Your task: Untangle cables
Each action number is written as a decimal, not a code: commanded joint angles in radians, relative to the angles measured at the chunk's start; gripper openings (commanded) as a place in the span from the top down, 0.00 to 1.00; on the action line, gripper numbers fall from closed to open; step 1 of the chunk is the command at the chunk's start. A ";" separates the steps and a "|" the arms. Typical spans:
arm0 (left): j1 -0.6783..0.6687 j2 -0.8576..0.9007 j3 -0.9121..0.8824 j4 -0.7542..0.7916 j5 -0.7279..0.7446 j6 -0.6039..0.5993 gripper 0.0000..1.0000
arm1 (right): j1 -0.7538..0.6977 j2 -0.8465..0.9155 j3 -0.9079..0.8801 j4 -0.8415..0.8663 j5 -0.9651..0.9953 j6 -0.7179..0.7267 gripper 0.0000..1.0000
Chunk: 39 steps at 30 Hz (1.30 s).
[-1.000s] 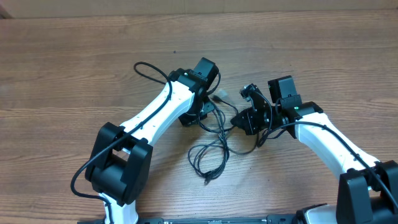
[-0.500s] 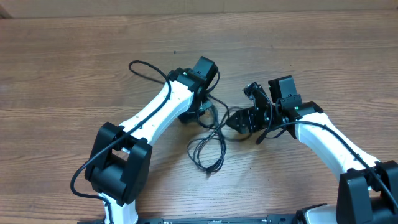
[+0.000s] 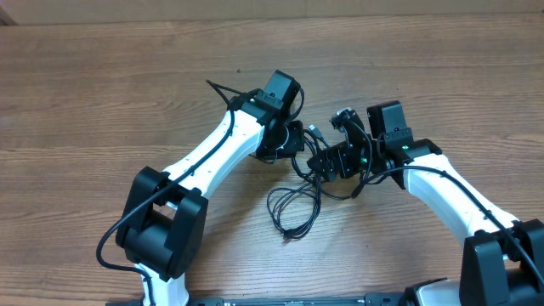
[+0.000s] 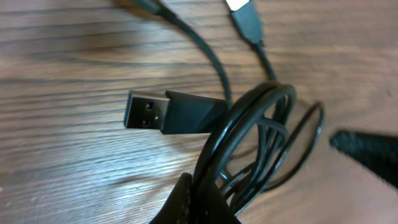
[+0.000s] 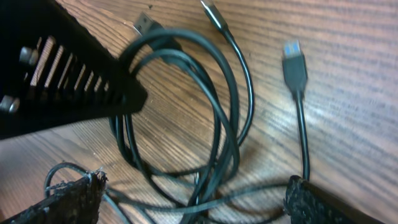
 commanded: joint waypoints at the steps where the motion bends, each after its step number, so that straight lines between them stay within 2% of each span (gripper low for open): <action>1: 0.004 -0.022 0.015 0.012 0.147 0.173 0.96 | -0.002 0.004 -0.004 0.009 0.003 -0.082 0.05; 5: 0.004 -0.022 0.015 0.019 0.194 0.204 0.96 | -0.002 0.004 -0.004 -0.001 0.004 -0.135 0.03; 8: 0.004 -0.022 0.015 0.027 0.207 0.204 0.96 | -0.002 0.004 -0.004 -0.005 0.021 -0.138 0.07; 14: 0.004 -0.022 0.015 0.052 0.257 0.203 0.96 | -0.002 0.004 -0.004 -0.013 0.026 -0.138 0.40; 26: 0.004 -0.022 0.015 0.062 0.292 0.205 0.96 | -0.002 0.004 -0.006 -0.027 0.075 -0.146 0.44; 29: 0.004 -0.022 0.015 0.063 0.292 0.204 0.96 | -0.002 0.004 -0.006 -0.027 0.082 -0.145 0.58; 31: 0.004 -0.022 0.015 0.063 0.291 0.204 0.96 | -0.002 0.004 -0.006 -0.027 0.082 -0.145 0.63; 36: 0.004 -0.022 0.015 0.063 0.291 0.204 0.96 | -0.002 0.004 -0.006 -0.027 0.082 -0.145 0.96; 39: 0.004 -0.022 0.015 0.063 0.291 0.204 0.96 | -0.002 0.004 -0.006 -0.027 0.082 -0.145 0.96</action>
